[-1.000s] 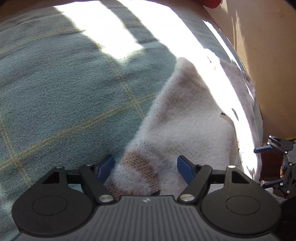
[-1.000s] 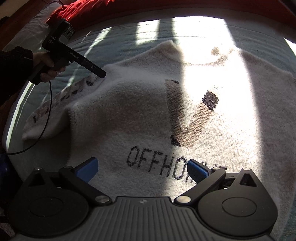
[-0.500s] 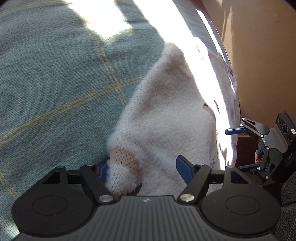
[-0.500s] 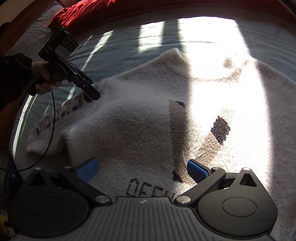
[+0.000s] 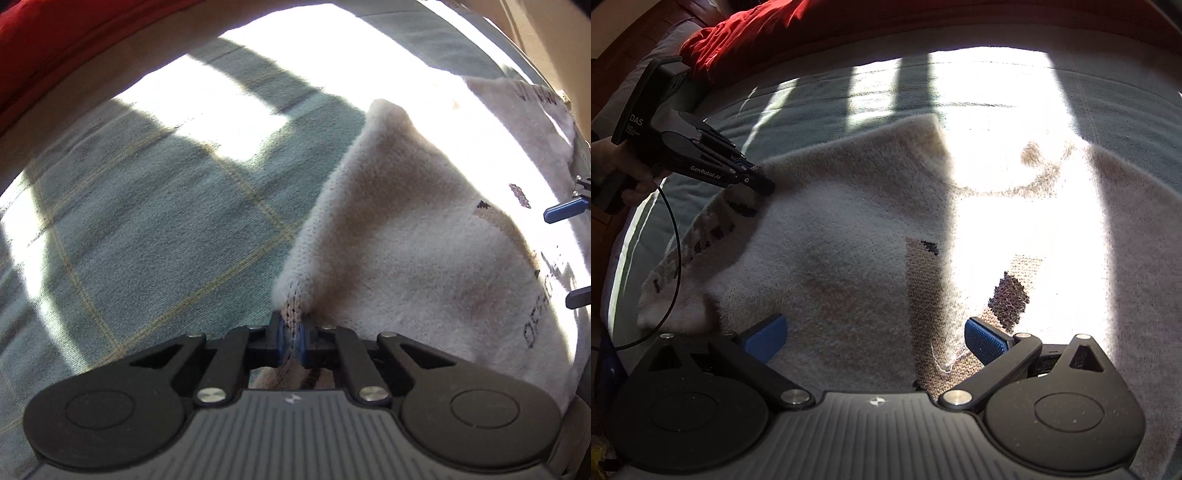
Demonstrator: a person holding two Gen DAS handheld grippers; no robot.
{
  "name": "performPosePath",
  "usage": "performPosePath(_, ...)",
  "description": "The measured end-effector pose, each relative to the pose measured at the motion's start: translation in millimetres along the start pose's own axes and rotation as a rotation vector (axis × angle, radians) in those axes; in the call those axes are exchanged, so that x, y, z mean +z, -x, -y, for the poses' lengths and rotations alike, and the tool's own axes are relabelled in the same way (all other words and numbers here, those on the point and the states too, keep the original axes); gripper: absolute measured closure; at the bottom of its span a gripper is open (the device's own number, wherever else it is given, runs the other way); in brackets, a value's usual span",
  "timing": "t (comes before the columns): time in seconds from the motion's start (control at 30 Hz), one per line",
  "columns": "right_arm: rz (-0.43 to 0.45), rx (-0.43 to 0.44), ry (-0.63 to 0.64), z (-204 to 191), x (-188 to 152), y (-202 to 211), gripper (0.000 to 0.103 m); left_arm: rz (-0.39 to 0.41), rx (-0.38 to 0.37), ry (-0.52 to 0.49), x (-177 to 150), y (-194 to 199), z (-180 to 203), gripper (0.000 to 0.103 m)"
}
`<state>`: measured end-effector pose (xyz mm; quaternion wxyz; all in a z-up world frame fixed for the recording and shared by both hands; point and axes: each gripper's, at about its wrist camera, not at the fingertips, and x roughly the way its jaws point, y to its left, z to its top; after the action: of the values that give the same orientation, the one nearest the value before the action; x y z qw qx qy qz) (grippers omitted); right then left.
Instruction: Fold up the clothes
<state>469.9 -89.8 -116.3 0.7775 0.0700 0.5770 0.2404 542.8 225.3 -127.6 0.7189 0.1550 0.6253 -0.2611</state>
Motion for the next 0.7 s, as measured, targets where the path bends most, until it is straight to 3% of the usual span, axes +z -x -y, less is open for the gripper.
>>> performPosePath(0.1, 0.016, 0.005, 0.003, -2.5, 1.3, -2.1, 0.000, -0.007, 0.042, 0.015, -1.7, -13.9, -0.8, 0.096)
performPosePath(0.2, 0.026, -0.013, 0.055, -13.3, 6.3, -12.2, 0.018, 0.009, 0.052, 0.049, -2.1, -12.9, 3.1, 0.092)
performPosePath(0.27, 0.031, -0.027, 0.073, -20.0, 11.9, -24.3, 0.037, 0.047, 0.060, 0.074, -6.4, 1.8, 4.9, 0.089)
performPosePath(0.37, 0.032, -0.079, 0.101, -24.9, 16.9, -50.1, 0.042, 0.123, 0.060, 0.132, -12.0, 30.6, 16.9, 0.088)
performPosePath(0.53, 0.085, -0.179, 0.181, -36.3, 33.7, -82.9, 0.042, 0.197, -0.133, 0.144, -20.6, 50.8, 68.6, 0.072)
performPosePath(0.7, 0.084, -0.153, 0.160, -22.2, 50.0, -70.6, 0.042, 0.103, -0.225, 0.198, -36.5, 12.2, 107.6, 0.072)
